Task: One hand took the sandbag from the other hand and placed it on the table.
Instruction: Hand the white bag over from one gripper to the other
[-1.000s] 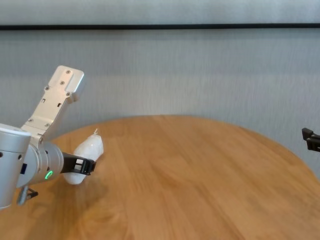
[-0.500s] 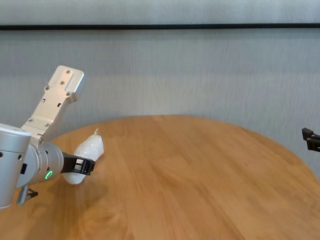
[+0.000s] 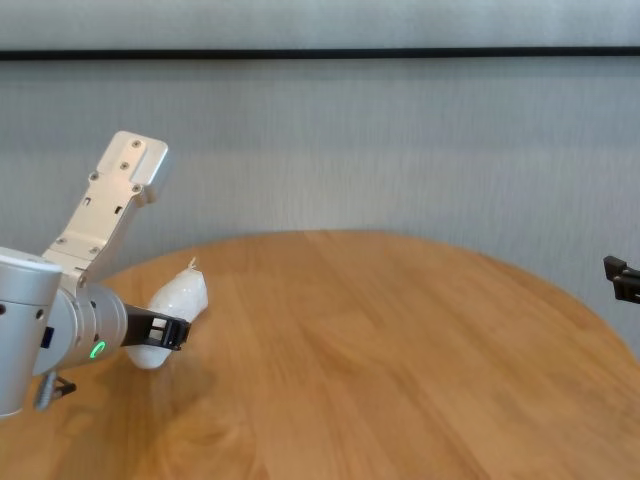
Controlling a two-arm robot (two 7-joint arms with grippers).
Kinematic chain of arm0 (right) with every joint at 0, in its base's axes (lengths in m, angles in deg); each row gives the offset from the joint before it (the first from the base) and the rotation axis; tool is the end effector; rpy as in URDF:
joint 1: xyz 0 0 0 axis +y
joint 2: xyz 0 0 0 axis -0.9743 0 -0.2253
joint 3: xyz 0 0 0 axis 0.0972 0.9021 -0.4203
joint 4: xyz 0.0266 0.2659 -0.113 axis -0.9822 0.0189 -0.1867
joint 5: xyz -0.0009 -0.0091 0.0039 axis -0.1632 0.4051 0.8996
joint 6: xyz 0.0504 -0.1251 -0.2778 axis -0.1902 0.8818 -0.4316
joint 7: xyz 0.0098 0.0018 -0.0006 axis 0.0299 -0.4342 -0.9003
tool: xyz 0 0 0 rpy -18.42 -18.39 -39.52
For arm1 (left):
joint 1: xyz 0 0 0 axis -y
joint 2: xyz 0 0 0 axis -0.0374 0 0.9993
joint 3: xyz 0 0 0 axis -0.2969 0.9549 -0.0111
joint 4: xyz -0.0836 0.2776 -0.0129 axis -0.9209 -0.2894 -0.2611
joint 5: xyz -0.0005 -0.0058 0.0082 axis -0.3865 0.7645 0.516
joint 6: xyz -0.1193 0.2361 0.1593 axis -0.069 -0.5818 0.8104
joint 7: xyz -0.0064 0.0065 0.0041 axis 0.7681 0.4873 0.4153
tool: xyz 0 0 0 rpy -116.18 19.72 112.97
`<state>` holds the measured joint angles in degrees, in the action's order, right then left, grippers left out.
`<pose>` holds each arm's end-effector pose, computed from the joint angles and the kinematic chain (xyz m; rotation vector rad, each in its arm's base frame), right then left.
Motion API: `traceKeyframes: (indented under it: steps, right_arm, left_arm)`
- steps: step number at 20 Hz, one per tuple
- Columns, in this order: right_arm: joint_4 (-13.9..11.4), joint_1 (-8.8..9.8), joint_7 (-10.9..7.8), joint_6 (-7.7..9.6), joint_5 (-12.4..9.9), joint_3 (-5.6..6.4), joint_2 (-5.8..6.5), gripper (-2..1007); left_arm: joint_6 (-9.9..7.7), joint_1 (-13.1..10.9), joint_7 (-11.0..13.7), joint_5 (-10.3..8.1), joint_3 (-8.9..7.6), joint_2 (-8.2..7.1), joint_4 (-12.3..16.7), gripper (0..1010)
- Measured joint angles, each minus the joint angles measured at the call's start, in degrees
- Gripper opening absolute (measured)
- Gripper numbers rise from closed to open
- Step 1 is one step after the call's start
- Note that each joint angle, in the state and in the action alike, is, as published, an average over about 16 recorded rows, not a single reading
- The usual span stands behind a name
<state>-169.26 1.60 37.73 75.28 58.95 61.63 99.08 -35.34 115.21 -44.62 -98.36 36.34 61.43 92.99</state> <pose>0.3581 -0.0826 -0.3023 -0.3048 -0.2846 -1.2479 0.4451 -0.0183 -0.3026 0.5136 0.1280 1.3771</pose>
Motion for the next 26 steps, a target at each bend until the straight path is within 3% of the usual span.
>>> traceKeyframes:
  steps: [18,26]
  right_arm:
    - [0.0,0.0,0.0,0.0,0.0,0.0,0.0,1002]
    - [0.0,0.0,0.0,0.0,0.0,0.0,0.0,1002]
  left_arm:
    - [0.07,0.0,0.12,0.16,0.07,-0.02,0.0,411]
    - [1.37,-0.16,0.43,1.37,0.41,-0.13,0.41,411]
